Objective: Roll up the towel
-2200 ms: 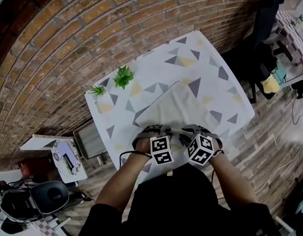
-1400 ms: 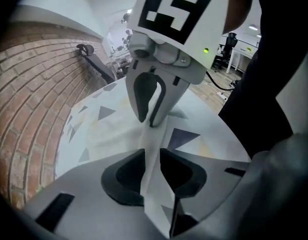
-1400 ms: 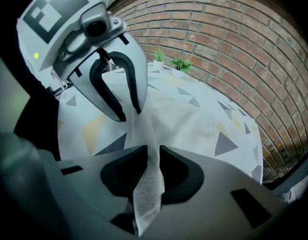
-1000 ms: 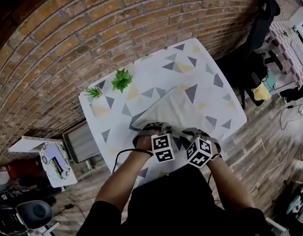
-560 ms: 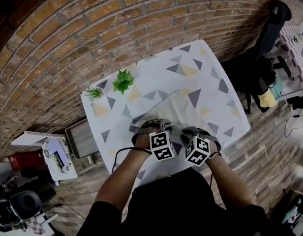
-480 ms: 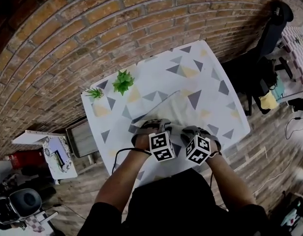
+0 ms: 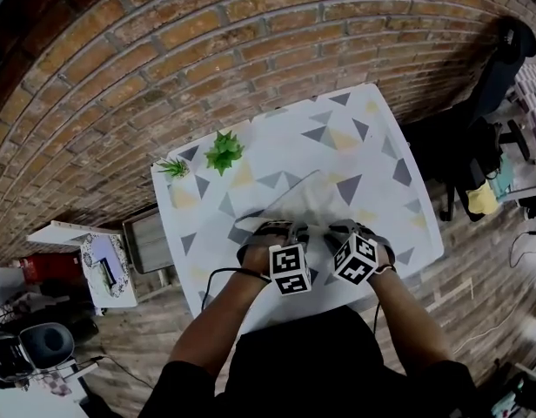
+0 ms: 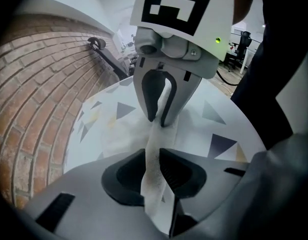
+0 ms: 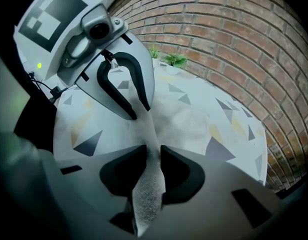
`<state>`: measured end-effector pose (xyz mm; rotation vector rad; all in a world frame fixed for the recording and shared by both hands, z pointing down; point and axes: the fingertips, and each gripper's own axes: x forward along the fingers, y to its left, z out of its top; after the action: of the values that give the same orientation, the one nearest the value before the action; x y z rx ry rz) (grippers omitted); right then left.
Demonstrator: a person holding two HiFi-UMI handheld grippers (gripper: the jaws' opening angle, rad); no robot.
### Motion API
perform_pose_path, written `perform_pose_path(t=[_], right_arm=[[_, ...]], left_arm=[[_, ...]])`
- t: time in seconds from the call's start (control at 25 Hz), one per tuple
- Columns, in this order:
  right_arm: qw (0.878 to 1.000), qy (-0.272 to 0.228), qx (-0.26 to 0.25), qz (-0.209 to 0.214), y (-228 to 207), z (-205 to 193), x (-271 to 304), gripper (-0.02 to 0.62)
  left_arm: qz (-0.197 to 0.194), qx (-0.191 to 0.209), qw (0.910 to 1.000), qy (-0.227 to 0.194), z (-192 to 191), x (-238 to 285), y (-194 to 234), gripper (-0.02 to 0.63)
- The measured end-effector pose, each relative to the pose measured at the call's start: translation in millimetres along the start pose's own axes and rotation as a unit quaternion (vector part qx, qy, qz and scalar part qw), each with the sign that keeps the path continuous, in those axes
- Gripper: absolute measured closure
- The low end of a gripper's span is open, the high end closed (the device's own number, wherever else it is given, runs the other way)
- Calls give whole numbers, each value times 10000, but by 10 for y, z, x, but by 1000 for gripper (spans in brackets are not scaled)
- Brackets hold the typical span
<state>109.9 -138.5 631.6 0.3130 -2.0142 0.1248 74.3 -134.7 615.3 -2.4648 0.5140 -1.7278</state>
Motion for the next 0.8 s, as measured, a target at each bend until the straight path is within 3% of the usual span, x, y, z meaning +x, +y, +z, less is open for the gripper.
perform_pose_path(t=[0.2,0.48,0.68,0.8], right_arm=[[9999,-59,104,31,-117,-21,-13,491],[9991,-321,-262,30,11,101,-171,487],[9986,-55,-530,-19,134,30,-22,408],[9982,49,-579,-140,76,-6,51,407]], left_arm=[[-48,-17,9999,97,20,111,60,505],[-56,-259,9995,176,3,238,241,505],[63,-366,9992,136,21,171,316,505],[26,-197,9998,90,34,49,230,505]])
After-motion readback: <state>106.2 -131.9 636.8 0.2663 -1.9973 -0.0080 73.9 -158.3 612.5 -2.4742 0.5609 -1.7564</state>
